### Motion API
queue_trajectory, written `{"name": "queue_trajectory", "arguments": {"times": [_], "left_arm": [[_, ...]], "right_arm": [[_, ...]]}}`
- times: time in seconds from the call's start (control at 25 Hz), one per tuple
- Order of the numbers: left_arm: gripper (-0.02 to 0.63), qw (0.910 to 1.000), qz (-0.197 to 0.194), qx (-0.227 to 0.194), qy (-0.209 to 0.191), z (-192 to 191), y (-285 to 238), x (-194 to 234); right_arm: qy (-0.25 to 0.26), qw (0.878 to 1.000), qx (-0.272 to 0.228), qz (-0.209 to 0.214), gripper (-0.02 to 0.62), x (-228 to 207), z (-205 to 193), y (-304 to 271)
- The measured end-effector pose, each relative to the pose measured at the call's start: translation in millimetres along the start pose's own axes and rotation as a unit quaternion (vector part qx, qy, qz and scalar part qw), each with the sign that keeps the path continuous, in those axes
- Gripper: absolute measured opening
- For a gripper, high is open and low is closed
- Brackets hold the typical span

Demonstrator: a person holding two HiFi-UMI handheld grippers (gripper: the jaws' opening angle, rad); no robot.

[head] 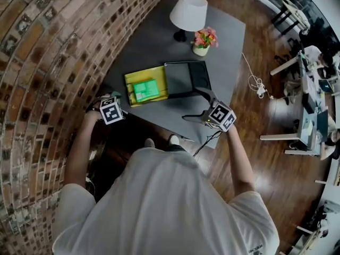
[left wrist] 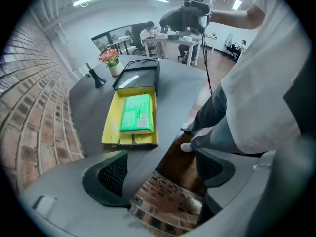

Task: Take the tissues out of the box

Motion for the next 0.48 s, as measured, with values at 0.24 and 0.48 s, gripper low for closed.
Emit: {"name": "queue_trajectory", "arguments": {"times": [0.24,0.48], "left_arm": [[0.434,0.9995,0.000,-0.020,0.023,16.7,1.3,7.2],[0.434,0.9998,0.001,-0.012,0.018,15.3,-1.8,15.8]], "right_arm": [[-0.011,1.000,-0.020,0.008,0.538,-14.6,3.0,-4.1],[-0.008,1.000,-0.010,0.015,0.538,-18.5,-0.6,-16.9]]}}
Point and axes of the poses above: the fingertips, and each gripper's own axes: y backward along the fingers, x to its left, z out of its top, the point moved 5 cm from there along y, backward along the fingers, and after that the axes turned 7 degrees about z, right-handed, at the moved point
